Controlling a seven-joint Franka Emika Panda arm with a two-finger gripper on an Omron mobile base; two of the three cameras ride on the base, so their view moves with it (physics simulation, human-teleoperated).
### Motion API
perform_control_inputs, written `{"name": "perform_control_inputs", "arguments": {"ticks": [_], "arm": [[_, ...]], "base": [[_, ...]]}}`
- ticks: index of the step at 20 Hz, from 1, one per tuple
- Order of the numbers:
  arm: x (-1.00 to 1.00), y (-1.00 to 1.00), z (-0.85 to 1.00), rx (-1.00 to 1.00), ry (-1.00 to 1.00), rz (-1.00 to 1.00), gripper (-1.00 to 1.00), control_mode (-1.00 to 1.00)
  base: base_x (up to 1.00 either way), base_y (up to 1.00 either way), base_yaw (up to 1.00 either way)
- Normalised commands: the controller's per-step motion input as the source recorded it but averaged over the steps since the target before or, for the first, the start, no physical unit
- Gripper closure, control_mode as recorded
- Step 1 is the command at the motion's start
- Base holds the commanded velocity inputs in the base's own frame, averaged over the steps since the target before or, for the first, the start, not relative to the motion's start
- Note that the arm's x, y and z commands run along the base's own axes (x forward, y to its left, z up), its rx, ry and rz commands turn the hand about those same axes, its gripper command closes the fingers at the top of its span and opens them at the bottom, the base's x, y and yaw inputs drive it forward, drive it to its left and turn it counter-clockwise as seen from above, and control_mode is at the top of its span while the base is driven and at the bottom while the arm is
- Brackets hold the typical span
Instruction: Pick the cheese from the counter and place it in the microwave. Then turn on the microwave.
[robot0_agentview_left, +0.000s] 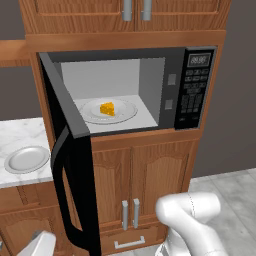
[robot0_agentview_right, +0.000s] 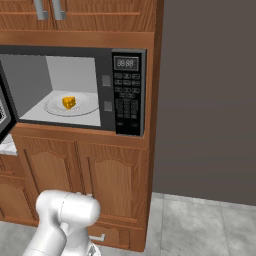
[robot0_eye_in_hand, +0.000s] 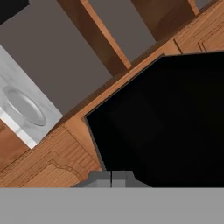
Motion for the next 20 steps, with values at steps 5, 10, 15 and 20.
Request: {"name": "perform_control_inputs", "arguments": {"ticks": [5,10,15,20], "arm": [[0.17,0.16,-0.09,0.0,-0.01,-0.02,1.0,-1.0],[0.19,0.14,-0.11,0.0,-0.01,-0.02,1.0,-1.0],[0.22,0.15,-0.12,0.0,-0.01,-0.02,1.0,-1.0],[0.21,0.15,-0.13,0.0,-0.01,-0.02,1.0,-1.0]], "base": [[0.0,0.0,0.0],[0.0,0.0,0.0],[0.0,0.0,0.0],[0.0,0.0,0.0]]}}
